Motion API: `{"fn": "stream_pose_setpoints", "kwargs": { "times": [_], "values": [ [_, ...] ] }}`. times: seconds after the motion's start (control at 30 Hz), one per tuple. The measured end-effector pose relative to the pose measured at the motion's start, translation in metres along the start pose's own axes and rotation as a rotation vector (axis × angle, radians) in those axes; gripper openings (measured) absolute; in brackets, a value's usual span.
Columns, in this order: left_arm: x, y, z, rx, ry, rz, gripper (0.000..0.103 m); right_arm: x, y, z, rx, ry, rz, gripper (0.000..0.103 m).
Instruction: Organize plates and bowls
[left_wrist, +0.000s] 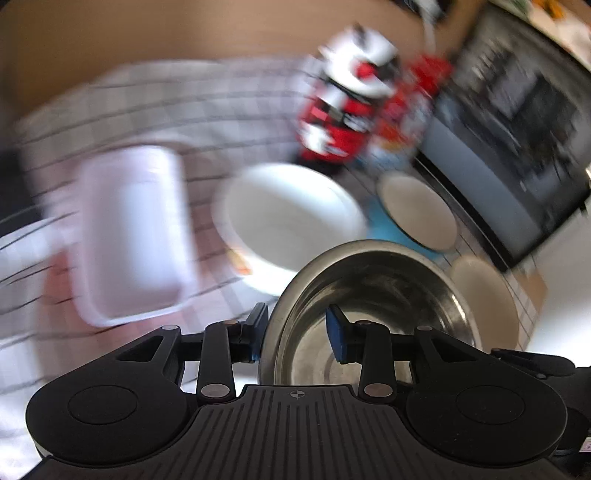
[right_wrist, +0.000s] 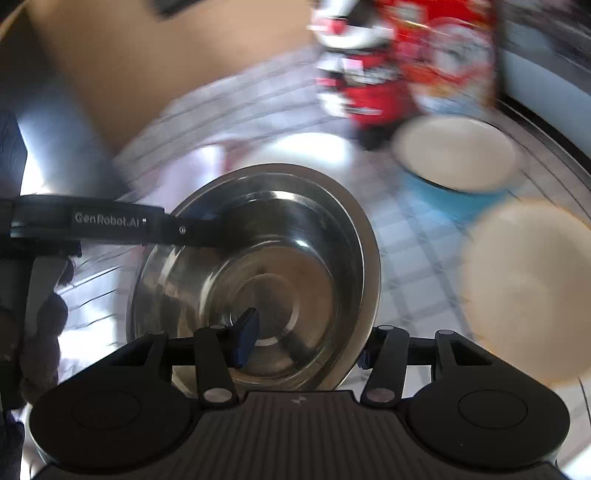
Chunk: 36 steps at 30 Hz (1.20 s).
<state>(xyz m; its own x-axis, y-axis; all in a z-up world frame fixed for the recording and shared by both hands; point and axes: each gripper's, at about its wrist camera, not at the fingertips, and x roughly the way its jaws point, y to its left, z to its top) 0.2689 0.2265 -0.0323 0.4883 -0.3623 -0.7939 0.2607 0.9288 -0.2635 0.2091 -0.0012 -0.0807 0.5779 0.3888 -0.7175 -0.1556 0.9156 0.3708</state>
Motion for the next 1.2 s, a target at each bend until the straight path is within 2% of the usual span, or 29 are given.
{"fn": "stream_pose_setpoints", "kwargs": {
  "times": [0.1,0.2,0.37,0.57,0.6,0.63,0.83,0.9,0.97,1.03,1.1,1.2],
  "values": [
    [-0.026,0.03,-0.023,-0.1,-0.016,0.082,0.036,0.015,0.027,0.001,-0.092,0.057,0.098,0.052],
    [-0.035,0.051,-0.054,-0.182,0.01,0.151,0.036,0.034,0.054,-0.005,-0.184,0.105,0.134,0.052],
    [-0.035,0.075,-0.095,-0.293,0.053,0.23,0.034,0.058,0.084,-0.013,-0.31,0.172,0.147,0.052],
    [-0.041,0.077,-0.107,-0.329,0.039,0.28,0.03,0.078,0.095,-0.023,-0.366,0.243,0.152,0.052],
    [-0.042,0.078,-0.109,-0.333,0.034,0.283,0.022,0.081,0.095,-0.024,-0.369,0.252,0.145,0.054],
    [-0.043,0.08,-0.109,-0.342,0.03,0.281,0.019,0.08,0.095,-0.026,-0.373,0.246,0.13,0.055],
    [-0.046,0.085,-0.116,-0.371,0.006,0.269,0.021,0.077,0.089,-0.025,-0.375,0.229,0.127,0.055],
    [-0.054,0.085,-0.116,-0.378,-0.032,0.253,0.021,0.072,0.087,-0.023,-0.37,0.22,0.135,0.055],
    [-0.065,0.085,-0.115,-0.391,-0.091,0.207,0.021,0.065,0.086,-0.021,-0.368,0.196,0.143,0.055],
    [-0.072,0.084,-0.115,-0.383,-0.135,0.147,0.021,0.057,0.082,-0.019,-0.368,0.159,0.135,0.065],
    [-0.07,0.078,-0.113,-0.34,-0.123,0.16,0.022,0.052,0.078,-0.018,-0.365,0.125,0.113,0.066],
    [-0.058,0.069,-0.115,-0.288,-0.065,0.231,0.022,0.048,0.072,-0.016,-0.356,0.094,0.087,0.066]
  ]
}}
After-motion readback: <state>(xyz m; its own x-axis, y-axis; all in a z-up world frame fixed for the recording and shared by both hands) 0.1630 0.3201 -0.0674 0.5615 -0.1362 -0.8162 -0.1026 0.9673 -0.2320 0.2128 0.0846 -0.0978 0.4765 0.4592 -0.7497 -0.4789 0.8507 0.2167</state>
